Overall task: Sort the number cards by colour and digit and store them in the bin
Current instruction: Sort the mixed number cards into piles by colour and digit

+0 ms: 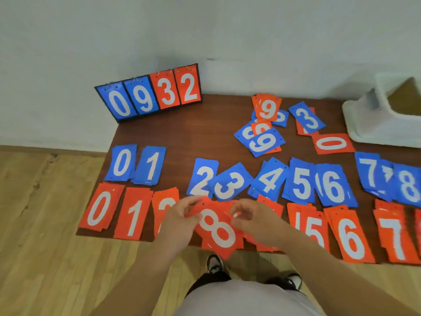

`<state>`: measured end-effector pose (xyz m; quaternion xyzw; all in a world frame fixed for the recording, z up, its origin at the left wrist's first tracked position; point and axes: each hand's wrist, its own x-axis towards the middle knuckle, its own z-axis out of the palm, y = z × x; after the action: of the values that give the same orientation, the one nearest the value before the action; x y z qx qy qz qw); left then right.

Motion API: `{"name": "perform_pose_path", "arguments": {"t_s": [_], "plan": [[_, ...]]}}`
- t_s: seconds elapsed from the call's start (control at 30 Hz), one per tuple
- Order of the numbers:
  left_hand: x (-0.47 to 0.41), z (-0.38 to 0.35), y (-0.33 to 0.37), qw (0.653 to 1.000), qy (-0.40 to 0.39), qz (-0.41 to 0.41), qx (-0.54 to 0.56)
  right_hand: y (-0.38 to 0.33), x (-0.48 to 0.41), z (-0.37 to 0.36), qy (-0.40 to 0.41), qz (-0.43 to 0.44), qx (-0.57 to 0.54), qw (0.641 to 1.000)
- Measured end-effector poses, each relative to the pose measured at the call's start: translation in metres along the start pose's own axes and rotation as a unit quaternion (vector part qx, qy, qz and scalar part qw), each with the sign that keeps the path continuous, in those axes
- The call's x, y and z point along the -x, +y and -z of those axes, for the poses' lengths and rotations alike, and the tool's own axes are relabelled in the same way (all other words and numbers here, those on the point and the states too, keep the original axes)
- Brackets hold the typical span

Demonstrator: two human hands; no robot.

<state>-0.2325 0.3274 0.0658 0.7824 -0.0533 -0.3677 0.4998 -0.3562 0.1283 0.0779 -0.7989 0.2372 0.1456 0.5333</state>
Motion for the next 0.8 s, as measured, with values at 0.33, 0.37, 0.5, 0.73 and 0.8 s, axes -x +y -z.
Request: {"name": "perform_pose_path", "arguments": {"t_s": [0.33, 0.37, 0.5, 0.73, 0.8], "plan": [[-0.033, -0.195, 0.084, 0.957, -0.211, -0.130, -0.153, 0.117, 0.097, 0.098, 0.272, -0.109, -0.118, 0.949], [-0.034, -0.214, 0.087, 0.950, -0.221, -0.135, -0.175, 0.131, 0.106, 0.106, 0.294, -0.121, -0.126, 0.940], [-0.031, -0.300, 0.097, 0.933, -0.243, -0.151, -0.220, 0.189, 0.144, 0.142, 0.344, -0.174, -0.159, 0.909], [-0.015, -0.449, 0.109, 0.915, -0.256, -0.168, -0.262, 0.279, 0.197, 0.227, 0.363, -0.214, -0.112, 0.900], [-0.013, -0.488, 0.112, 0.917, -0.256, -0.167, -0.255, 0.301, 0.207, 0.252, 0.373, -0.228, -0.095, 0.894]]}}
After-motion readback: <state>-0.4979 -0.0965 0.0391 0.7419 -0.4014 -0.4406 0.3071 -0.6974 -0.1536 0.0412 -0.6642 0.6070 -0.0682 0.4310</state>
